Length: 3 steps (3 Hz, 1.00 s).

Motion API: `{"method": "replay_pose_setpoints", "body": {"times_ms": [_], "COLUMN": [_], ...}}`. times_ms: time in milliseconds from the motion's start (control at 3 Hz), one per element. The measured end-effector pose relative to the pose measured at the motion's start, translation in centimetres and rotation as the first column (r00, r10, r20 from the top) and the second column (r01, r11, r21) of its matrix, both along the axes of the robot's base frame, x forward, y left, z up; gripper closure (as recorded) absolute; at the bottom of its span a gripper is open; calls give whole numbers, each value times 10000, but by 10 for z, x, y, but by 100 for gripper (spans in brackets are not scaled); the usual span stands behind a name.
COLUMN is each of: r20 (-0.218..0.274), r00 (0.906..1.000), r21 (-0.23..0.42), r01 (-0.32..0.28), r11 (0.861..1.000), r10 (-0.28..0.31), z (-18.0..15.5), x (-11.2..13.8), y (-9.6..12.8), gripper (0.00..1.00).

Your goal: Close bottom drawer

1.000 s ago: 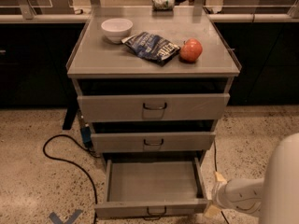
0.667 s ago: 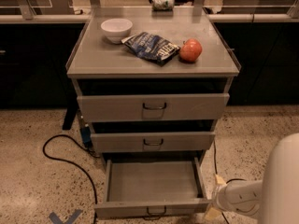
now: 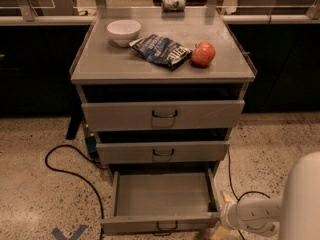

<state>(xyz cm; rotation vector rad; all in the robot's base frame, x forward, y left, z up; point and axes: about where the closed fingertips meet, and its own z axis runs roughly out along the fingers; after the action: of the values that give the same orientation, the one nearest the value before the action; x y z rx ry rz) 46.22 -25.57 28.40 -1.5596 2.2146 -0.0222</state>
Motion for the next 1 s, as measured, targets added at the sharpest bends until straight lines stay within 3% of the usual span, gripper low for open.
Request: {"method": "replay_pose_setpoints", "body": {"times_ms": [333,667,1000], "r20": [-265,-252,-752], "r00": [9980,9981,9965], "r21": [1062,1058,394], "r01": [591,587,401], "r11": [9926,9927,9984], "r10": [-566,-563,-371], "z": [-75,-74,-79], "x": [-6,-6,-19], "y": [27,27,29], "gripper": [0,0,0]}}
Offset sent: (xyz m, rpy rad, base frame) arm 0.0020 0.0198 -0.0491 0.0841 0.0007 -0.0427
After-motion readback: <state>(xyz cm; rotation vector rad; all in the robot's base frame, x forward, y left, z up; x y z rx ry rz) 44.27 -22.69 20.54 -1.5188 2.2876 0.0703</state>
